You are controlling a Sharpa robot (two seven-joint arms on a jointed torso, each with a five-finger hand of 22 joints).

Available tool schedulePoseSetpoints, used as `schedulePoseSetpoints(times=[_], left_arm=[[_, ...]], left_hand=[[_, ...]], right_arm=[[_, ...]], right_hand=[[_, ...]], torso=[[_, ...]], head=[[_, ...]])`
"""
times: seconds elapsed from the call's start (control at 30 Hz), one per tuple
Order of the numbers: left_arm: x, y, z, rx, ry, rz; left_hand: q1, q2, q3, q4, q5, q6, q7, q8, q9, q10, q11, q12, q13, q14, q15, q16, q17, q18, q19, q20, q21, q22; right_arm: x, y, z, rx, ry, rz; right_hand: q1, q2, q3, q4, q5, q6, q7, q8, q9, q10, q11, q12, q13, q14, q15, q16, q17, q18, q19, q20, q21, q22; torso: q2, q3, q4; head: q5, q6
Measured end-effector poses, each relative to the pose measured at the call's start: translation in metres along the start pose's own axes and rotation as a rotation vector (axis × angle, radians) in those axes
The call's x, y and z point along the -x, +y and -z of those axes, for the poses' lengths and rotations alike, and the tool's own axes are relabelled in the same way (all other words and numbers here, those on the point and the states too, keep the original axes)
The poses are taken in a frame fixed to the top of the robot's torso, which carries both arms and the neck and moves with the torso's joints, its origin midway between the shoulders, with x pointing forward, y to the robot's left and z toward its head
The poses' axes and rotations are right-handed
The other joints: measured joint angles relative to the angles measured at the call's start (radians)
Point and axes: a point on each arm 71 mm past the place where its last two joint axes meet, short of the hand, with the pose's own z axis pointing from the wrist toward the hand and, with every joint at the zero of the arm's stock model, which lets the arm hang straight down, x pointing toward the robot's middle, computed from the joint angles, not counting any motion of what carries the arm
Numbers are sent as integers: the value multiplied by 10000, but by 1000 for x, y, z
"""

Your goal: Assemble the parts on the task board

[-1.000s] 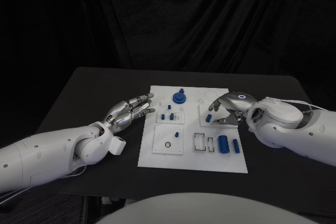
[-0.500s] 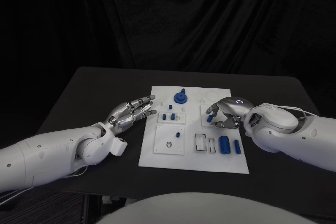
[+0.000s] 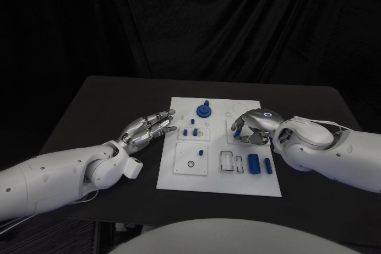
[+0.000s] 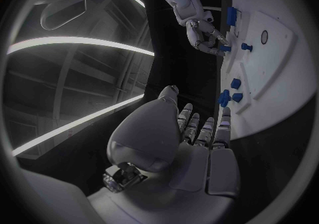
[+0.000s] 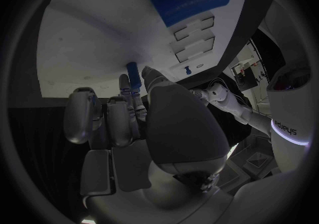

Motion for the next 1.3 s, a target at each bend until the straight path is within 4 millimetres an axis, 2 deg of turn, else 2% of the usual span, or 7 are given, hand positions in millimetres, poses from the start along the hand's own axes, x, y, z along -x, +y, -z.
schedulePoseSetpoints(times=[0.17,0.3,0.4,0.77,1.07,1.2,1.3], left_arm=[[0,1,0,3,10,13],[1,2,1,24,2,24],[1,2,1,31,4,29],[1,3,2,55,15,59],[0,4,2,62,19,70],[0,4,2,63,23,72],[0,4,1,62,32,75]], left_hand=[[28,28,77,-6,0,-3,-2,0,-1,0,0,0,0,0,0,40,0,0,-38,-38,0,1],[54,54,139,-27,0,-38,-38,0,-1,0,0,-1,0,0,0,40,0,-1,-37,-37,0,1],[54,54,152,-41,0,-38,-37,0,-1,0,0,0,0,0,0,40,0,-1,-37,-37,0,1],[54,53,152,-40,46,-38,-37,0,-2,0,0,-1,0,0,0,40,0,-1,-36,-37,0,-11],[93,92,151,-40,46,-37,-37,0,-3,0,-1,-1,-1,0,0,40,-1,0,-36,-37,0,-10],[93,92,151,-40,46,-37,-37,0,-3,0,-1,-1,-1,0,-1,40,-1,-1,-36,-37,0,-10],[93,92,151,-40,46,-5,-68,0,-4,0,-1,-1,-1,0,0,40,0,0,-36,-37,0,-10]], right_arm=[[0,0,-1,68,-70,-7],[1,0,-1,98,-121,-13],[1,0,0,92,-160,-18],[5,0,9,142,-441,-137],[38,16,14,657,-1207,-107],[56,33,16,1137,-1598,-128],[60,46,16,1505,-1694,-174]], right_hand=[[169,169,226,-87,43,433,-40,312,156,439,-132,0,0,38,-110,120,0,1,108,-107,229,-1],[386,162,384,-190,128,627,-60,476,271,714,-221,0,3,27,-225,159,-1,-1,161,-160,293,-1],[490,142,488,-294,240,706,-78,568,354,812,-290,-24,10,27,-225,163,-1,1,189,-189,294,-1],[743,101,722,-530,503,964,-74,841,581,960,-287,6,54,36,-288,163,-1,0,166,-225,344,-2],[805,117,774,-639,507,1237,-130,1024,752,1076,-180,-5,95,15,-309,163,-1,0,202,-261,392,-3],[805,117,774,-639,506,1271,-161,1053,803,1087,-171,-24,105,38,-359,163,-1,0,238,-298,413,-3],[847,74,802,-667,505,1306,-132,1074,820,1120,-155,-25,114,38,-359,163,-2,0,238,-298,461,-3]], torso=[[0,-7,0],[-2,-8,-9],[-6,-7,-16],[-13,0,-12],[-24,-1,-12],[-30,-4,-12],[-34,-10,-12]], head=[[-34,0],[-38,0],[-38,0],[23,0],[96,0],[135,0],[148,0]])
